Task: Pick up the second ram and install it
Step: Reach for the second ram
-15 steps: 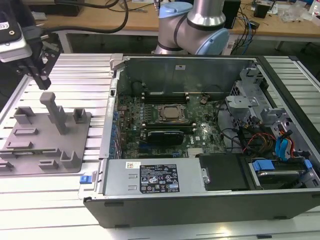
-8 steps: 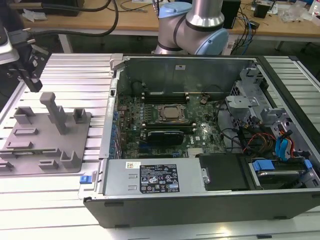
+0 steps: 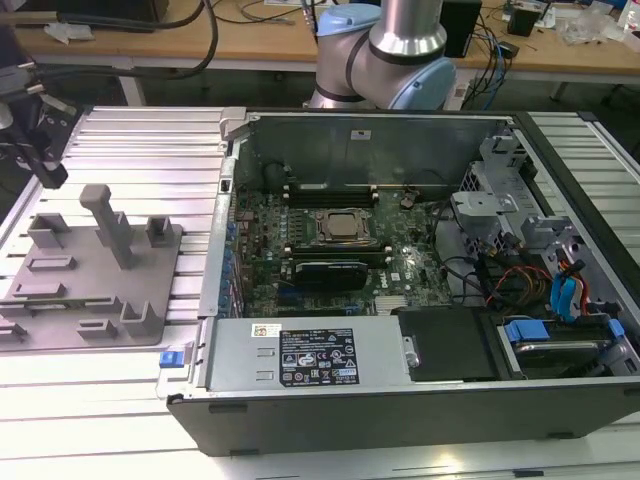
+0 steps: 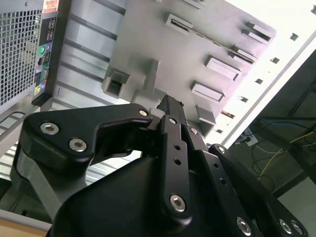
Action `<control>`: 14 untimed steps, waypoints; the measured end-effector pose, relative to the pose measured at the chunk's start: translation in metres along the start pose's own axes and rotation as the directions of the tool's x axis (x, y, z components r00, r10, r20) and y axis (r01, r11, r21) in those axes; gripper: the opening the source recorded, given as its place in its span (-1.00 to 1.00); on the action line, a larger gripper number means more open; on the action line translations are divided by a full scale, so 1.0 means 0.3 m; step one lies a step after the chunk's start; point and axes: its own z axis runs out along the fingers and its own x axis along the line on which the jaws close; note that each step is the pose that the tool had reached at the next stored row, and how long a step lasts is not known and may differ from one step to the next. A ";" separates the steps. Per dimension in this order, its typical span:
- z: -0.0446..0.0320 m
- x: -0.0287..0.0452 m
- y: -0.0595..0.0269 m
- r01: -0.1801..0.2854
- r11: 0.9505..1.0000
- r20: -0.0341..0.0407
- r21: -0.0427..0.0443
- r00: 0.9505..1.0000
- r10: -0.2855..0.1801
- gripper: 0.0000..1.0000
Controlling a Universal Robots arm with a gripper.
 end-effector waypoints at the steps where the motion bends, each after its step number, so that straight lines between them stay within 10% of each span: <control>1: 0.001 0.006 -0.003 0.000 1.000 0.000 0.000 1.000 0.000 -0.84; 14: 0.023 0.080 -0.068 0.000 1.000 0.000 0.000 1.000 0.000 -0.84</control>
